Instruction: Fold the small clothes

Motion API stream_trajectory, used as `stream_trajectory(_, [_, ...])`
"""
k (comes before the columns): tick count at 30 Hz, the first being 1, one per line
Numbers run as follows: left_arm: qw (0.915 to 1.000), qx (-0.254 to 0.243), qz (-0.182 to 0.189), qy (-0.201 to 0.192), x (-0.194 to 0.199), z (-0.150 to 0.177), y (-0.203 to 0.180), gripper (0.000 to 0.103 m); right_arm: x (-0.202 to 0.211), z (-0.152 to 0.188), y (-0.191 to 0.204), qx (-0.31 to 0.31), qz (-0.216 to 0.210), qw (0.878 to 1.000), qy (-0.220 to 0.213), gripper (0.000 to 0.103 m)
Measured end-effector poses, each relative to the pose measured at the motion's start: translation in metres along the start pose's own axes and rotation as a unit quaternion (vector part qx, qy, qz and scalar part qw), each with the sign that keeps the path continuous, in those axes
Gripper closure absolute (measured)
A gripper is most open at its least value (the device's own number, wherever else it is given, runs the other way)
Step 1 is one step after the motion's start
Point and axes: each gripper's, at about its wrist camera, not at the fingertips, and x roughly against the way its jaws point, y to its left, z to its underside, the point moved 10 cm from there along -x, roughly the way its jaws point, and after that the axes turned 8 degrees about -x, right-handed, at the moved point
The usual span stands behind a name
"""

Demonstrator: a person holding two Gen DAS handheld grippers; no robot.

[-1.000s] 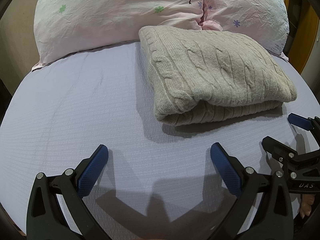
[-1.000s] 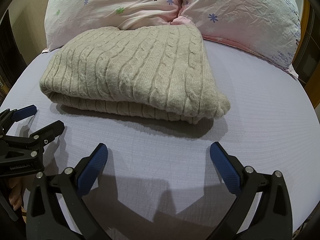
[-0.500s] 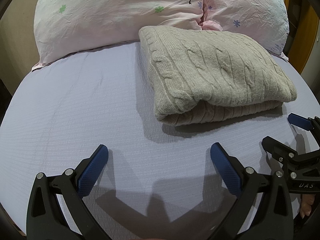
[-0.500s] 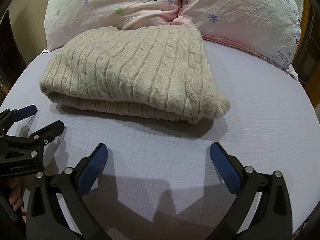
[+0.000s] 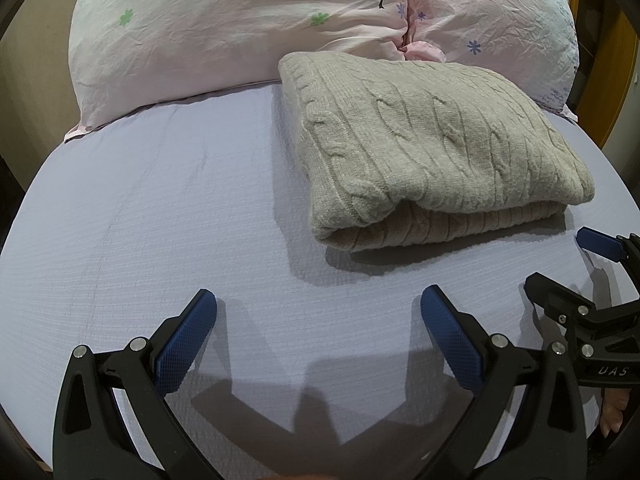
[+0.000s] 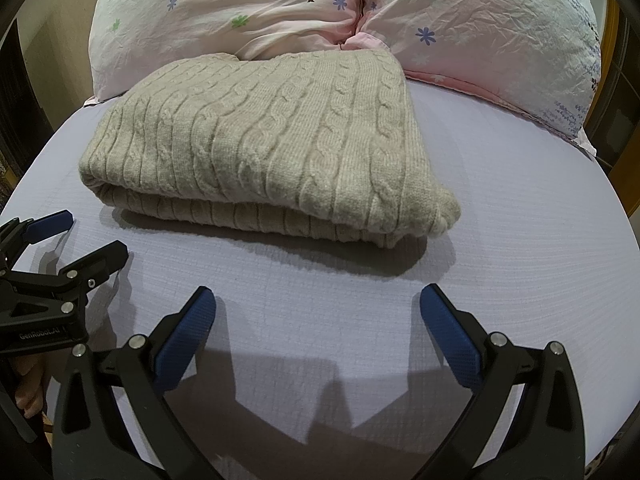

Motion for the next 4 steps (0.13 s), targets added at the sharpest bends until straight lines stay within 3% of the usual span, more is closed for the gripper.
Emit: stream_trajectory(4, [1.0000,0.000,0.000,0.000,0.0001,0.0001,-0.0002,0.001,0.0000,0.0000,-0.0001,0.000,0.000,1.000,0.000,0.002])
